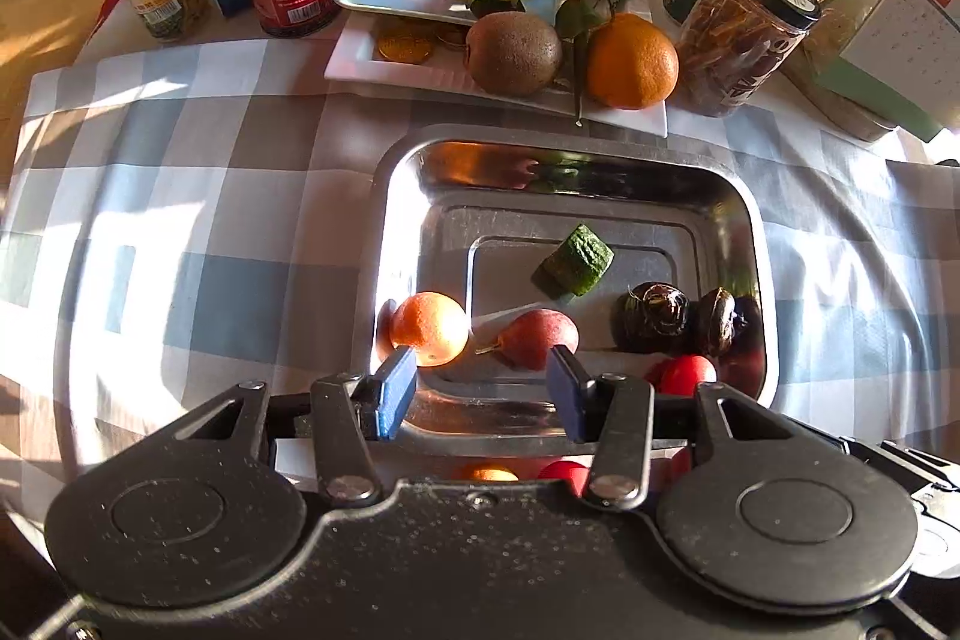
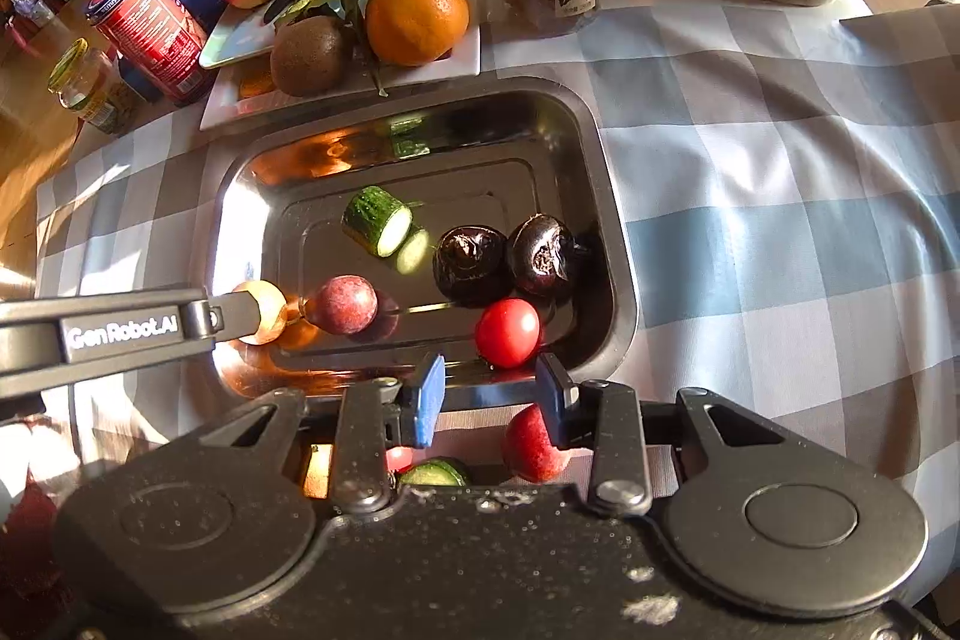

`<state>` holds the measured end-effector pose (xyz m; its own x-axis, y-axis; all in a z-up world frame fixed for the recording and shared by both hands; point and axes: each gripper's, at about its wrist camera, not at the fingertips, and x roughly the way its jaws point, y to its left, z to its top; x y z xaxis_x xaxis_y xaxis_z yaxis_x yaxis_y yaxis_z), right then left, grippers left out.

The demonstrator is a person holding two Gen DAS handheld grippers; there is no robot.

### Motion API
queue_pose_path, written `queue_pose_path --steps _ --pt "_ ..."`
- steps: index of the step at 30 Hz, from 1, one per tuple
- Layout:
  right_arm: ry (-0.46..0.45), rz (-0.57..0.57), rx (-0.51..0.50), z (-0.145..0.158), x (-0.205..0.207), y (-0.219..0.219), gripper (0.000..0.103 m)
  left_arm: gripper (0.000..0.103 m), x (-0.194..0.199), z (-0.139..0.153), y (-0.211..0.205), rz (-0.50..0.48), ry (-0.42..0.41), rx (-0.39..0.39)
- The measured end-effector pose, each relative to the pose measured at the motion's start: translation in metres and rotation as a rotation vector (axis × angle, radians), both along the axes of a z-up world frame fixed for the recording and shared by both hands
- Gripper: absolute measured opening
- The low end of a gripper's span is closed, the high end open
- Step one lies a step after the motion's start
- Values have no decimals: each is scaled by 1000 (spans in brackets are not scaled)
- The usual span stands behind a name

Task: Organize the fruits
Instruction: 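Open both grippers to drop the apple and tomato into the tray, then withdraw both grippers from the tray toward the fruit row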

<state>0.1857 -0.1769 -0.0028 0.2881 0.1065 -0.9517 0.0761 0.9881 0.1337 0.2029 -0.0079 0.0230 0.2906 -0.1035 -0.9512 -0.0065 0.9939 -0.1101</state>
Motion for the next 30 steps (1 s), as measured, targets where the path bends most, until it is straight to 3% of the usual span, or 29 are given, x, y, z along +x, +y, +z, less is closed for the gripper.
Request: queue_pose_path --steps 9,21,30 --pt "-29 15 -38 8 -24 -9 36 56 -38 13 6 -3 -38 -21" --pt "-54 7 -25 13 -73 -20 36 56 -87 -5 3 -56 -10 -27" --pt "23 32 -40 -23 -105 -21 36 56 -110 -32 16 -75 44 -5"
